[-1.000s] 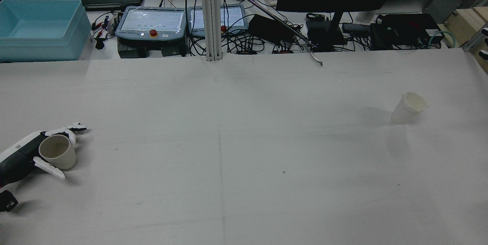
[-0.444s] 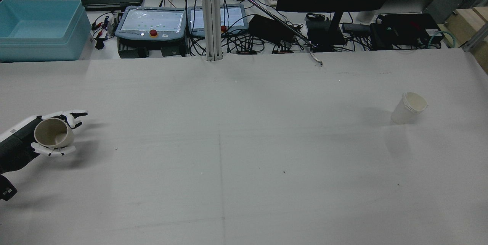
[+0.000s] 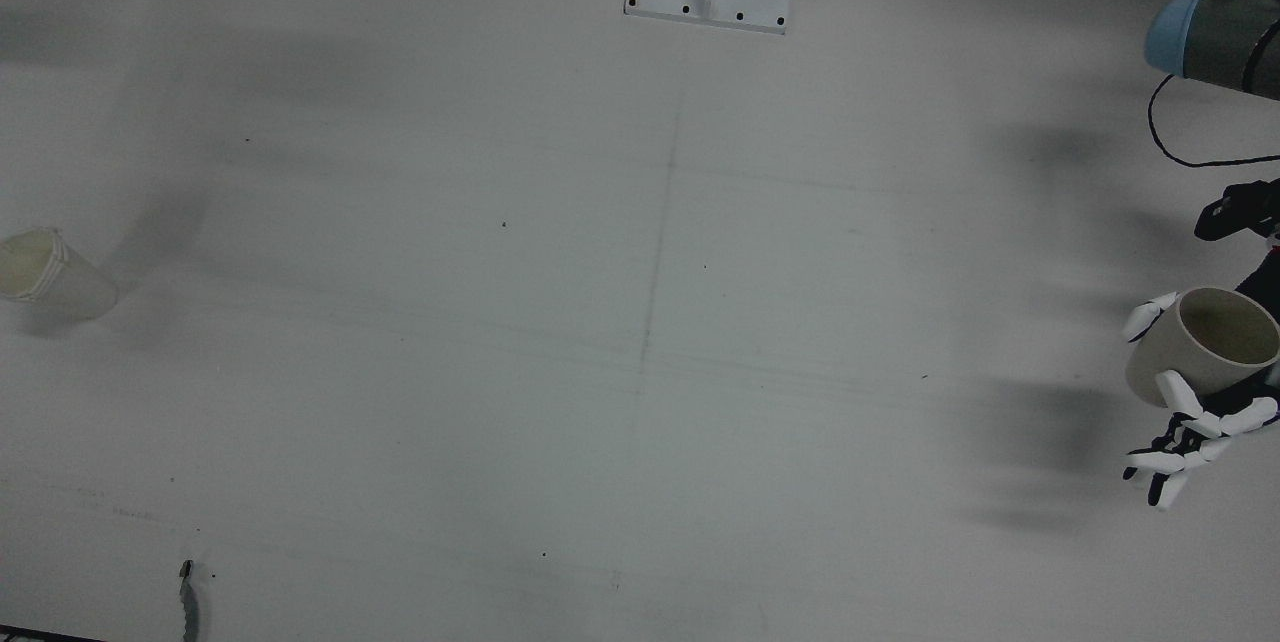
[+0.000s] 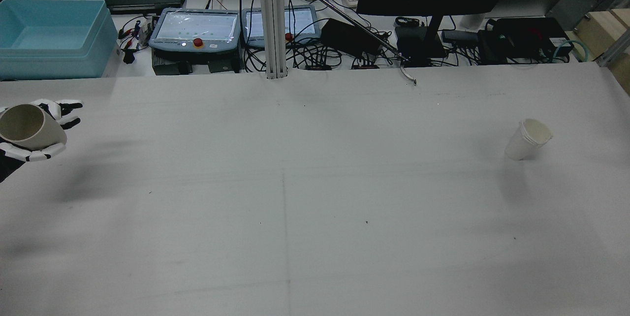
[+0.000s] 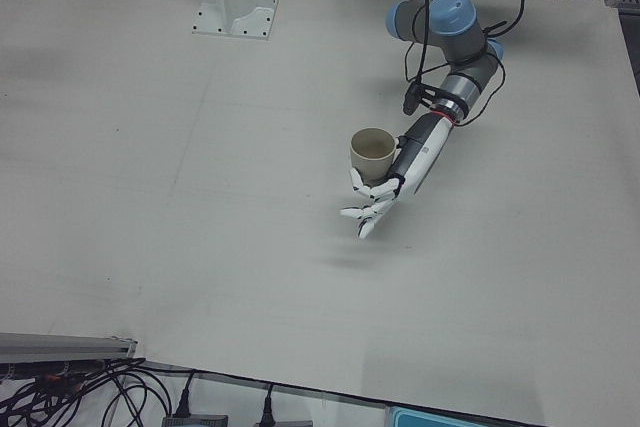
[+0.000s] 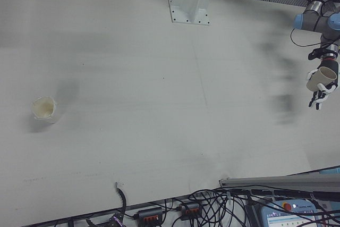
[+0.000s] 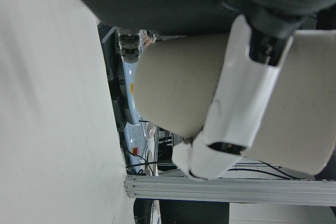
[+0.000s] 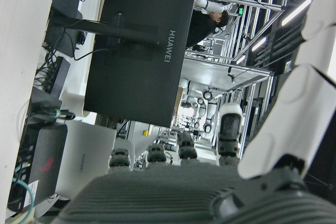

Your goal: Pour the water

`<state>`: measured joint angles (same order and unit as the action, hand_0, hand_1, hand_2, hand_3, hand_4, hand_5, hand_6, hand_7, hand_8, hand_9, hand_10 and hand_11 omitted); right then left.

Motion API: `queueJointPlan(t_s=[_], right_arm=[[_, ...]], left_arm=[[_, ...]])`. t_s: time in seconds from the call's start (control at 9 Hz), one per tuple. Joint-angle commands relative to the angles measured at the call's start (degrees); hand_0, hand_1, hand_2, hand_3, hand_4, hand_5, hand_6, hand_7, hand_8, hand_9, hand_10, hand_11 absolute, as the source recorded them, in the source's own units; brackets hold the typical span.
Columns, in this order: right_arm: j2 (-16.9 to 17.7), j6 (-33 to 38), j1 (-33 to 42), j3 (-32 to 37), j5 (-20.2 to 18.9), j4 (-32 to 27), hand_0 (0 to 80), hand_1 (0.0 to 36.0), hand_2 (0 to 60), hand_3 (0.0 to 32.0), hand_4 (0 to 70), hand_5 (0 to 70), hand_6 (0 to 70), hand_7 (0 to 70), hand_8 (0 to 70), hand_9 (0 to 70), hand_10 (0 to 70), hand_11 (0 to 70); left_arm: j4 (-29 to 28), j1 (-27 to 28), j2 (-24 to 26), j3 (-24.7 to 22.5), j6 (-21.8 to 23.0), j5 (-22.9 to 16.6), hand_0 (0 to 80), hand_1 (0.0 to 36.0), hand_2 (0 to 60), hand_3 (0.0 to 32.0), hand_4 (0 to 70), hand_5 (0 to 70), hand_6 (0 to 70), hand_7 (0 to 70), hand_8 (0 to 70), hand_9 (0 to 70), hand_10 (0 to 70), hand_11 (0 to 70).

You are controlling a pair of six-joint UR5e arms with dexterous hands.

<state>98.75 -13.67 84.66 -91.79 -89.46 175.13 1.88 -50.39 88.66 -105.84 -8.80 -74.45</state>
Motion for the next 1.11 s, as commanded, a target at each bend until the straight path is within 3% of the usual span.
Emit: queueJointPlan(t_s=[0.0,0.11,0.22,0.44,0.56,0.67,0.78,1.0], right_arm=[[-9.5,-4.6,-5.4,28.2,0.3,-20.3,48.5,14.6,13.1,0.0,8.5,69.9,9.8,16.3,6.0,7.0,5.5,9.3],[-9.5,-5.7,-7.3,28.8,1.0,-20.9,49.8,16.1,14.3,0.0,11.7,64.0,9.8,15.8,5.9,6.5,4.6,8.1],[-9.4,-8.5,-9.2,28.5,1.1,-20.9,50.2,16.5,13.7,0.0,11.9,64.5,9.8,16.0,5.6,6.3,4.0,7.3],[-9.5,-12.2,-12.9,26.9,1.2,-20.1,49.8,15.0,6.8,0.0,5.8,51.0,6.6,12.0,4.3,4.3,2.2,4.7],[-9.5,-13.3,-14.7,24.8,1.1,-18.6,49.7,14.8,5.6,0.0,4.4,47.7,5.9,11.1,4.1,3.9,1.8,4.2],[-9.7,-15.1,-16.1,23.3,1.2,-15.2,48.8,13.9,2.4,3.0,0.0,39.8,2.9,9.2,2.8,2.7,0.0,0.8],[-9.7,-17.3,-17.2,22.2,1.7,-13.6,47.8,13.3,4.4,3.8,0.0,47.7,2.4,11.2,2.1,2.9,0.0,0.4],[-9.8,-17.5,-20.4,21.8,3.9,-12.8,47.7,13.6,6.5,0.2,0.0,57.0,2.0,11.6,2.4,3.8,0.0,0.7]], left_arm=[[0.6,-1.3,0.6,-2.8,3.3,-0.3,80.0,36.0,60.0,0.0,70.0,70.0,16.3,28.8,6.8,5.6,6.5,12.3],[0.7,-1.7,0.2,-3.5,3.7,-0.2,80.0,36.0,60.0,0.0,70.0,70.0,16.3,29.0,6.9,5.9,6.7,12.7],[0.7,-1.9,0.0,-3.5,3.7,-0.2,80.0,36.0,60.0,0.0,70.0,70.0,15.4,28.0,6.8,5.7,6.9,13.0],[0.5,-2.2,-0.2,-3.0,3.8,0.0,80.0,36.0,60.0,0.0,70.0,70.0,14.8,26.9,6.6,5.3,6.7,12.6],[-0.5,-2.2,-1.9,-3.0,3.7,0.1,80.0,36.0,60.0,0.0,70.0,70.0,14.3,26.3,6.4,5.2,6.6,12.4],[-1.8,-2.2,-3.2,-3.0,3.8,0.1,80.0,36.0,60.0,0.0,70.0,70.0,13.9,25.7,6.3,5.0,6.5,12.3],[-3.0,-2.3,-4.6,-3.0,3.8,0.3,80.0,36.0,60.0,0.0,70.0,70.0,13.9,25.7,6.5,5.2,6.8,12.6],[-6.0,-2.8,-7.7,-2.9,3.8,0.4,80.0,36.0,60.0,0.0,70.0,70.0,13.7,25.5,6.5,5.3,6.8,12.5]])
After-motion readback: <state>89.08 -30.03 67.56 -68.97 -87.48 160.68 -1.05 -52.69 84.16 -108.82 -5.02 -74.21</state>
